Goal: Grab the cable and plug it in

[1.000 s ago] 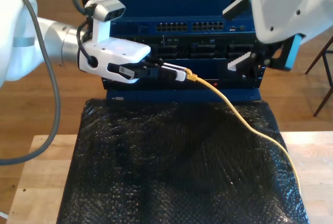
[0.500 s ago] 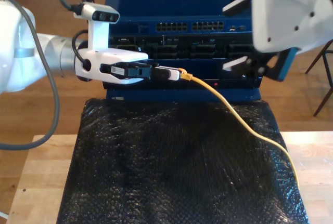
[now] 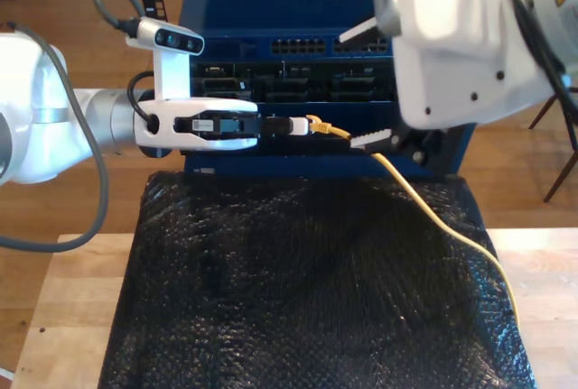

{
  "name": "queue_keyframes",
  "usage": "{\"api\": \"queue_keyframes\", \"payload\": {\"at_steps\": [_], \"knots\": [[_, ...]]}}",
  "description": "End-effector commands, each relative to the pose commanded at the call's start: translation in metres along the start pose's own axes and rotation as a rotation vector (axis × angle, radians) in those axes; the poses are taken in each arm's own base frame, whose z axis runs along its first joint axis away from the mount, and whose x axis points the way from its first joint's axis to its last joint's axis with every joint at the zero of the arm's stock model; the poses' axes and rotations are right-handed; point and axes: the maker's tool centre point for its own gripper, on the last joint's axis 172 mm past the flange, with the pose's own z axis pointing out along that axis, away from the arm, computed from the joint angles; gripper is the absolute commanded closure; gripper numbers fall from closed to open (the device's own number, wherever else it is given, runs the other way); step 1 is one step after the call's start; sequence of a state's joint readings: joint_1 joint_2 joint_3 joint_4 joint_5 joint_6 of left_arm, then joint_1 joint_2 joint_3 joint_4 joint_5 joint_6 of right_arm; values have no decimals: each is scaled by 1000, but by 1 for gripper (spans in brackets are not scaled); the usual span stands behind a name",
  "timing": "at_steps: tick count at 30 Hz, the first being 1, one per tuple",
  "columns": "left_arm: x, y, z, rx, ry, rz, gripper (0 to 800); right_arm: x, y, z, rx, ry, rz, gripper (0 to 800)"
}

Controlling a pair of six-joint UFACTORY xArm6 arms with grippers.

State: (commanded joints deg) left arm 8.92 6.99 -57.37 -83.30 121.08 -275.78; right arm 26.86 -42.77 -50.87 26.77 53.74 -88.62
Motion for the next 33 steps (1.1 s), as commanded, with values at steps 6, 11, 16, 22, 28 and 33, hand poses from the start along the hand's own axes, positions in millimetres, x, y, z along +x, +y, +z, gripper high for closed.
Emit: {"api": "queue_keyframes", "payload": {"at_steps": [6, 11, 16, 22, 28, 33], "knots": [[7, 13, 1, -71, 40, -7, 798, 2, -4, 6, 5, 6, -7, 6], [9, 17, 0, -105, 60, -12, 797, 5, 0, 12, -33, 14, -19, 6], [9, 17, 0, -112, 63, -14, 797, 8, -2, 16, -58, 23, -28, 7], [8, 25, 1, -141, 62, -12, 797, 7, -6, 21, -60, 25, -39, 8], [9, 26, 1, -150, 76, -14, 797, 16, -7, 29, -87, 40, -87, 27], [12, 33, 1, -172, 85, -6, 797, 18, -4, 23, -105, 46, -92, 62]]}}
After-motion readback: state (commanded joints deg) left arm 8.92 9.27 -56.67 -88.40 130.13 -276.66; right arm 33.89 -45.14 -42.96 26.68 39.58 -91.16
